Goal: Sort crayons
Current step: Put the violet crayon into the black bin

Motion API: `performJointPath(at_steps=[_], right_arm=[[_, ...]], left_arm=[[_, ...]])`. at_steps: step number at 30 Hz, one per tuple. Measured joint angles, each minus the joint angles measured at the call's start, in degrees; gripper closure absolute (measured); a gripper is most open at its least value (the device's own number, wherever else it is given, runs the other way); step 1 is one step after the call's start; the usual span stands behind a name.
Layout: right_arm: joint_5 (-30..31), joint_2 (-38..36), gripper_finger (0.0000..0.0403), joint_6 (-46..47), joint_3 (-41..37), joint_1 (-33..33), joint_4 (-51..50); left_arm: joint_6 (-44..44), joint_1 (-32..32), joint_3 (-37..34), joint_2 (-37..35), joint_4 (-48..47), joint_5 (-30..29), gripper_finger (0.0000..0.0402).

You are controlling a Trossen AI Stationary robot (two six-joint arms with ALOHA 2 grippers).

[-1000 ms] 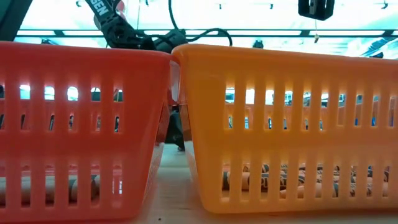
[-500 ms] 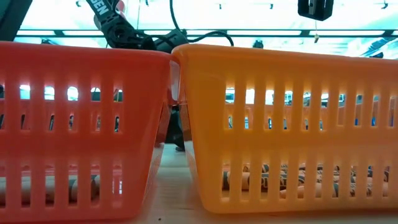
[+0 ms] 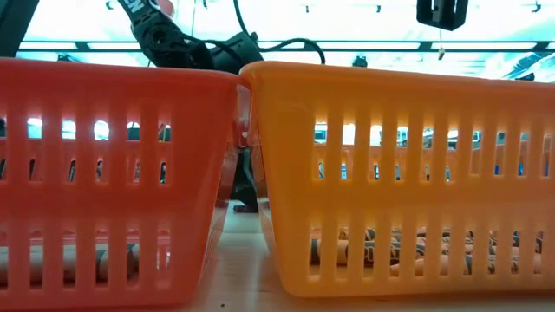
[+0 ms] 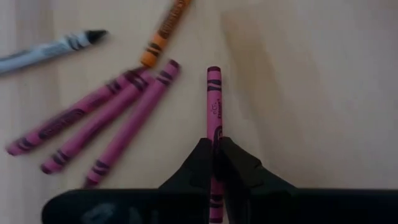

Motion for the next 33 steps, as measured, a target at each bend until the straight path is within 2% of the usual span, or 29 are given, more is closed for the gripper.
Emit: performJointPath(at_steps=[12, 17, 21, 24, 29, 33], right_arm=[[-0.51, -0.02, 0.0271, 0.13, -0.02, -1.89, -8.47], [-0.21, -0.04, 0.0271, -4.33, -0.02, -2.86, -8.79], [1.38, -0.02, 0.0271, -5.62, -0.02, -4.26, -10.88], [1.46, -0.02, 0.0271, -5.81, -0.02, -5.84, -13.05], [1.44, -0.02, 0.0271, -7.63, -0.02, -7.91, -13.5], [1.44, -0.02, 0.027, -10.08, -0.02, -8.53, -13.0]], left_arm=[[-5.74, -0.61, 1.78, -8.15, -4.46, -0.53, 0.0381], [-12.29, -0.6, 1.92, -12.54, -7.76, -0.58, 0.0378], [-21.51, -0.57, 1.94, -17.33, -11.69, 0.86, 0.0378], [-32.45, -0.57, 1.94, -20.33, -15.51, 4.89, 0.0377], [-52.64, -1.65, 1.94, -23.33, -24.77, 16.05, 0.0377], [-57.89, -5.58, 1.94, -24.17, -34.8, 21.52, 0.0377]])
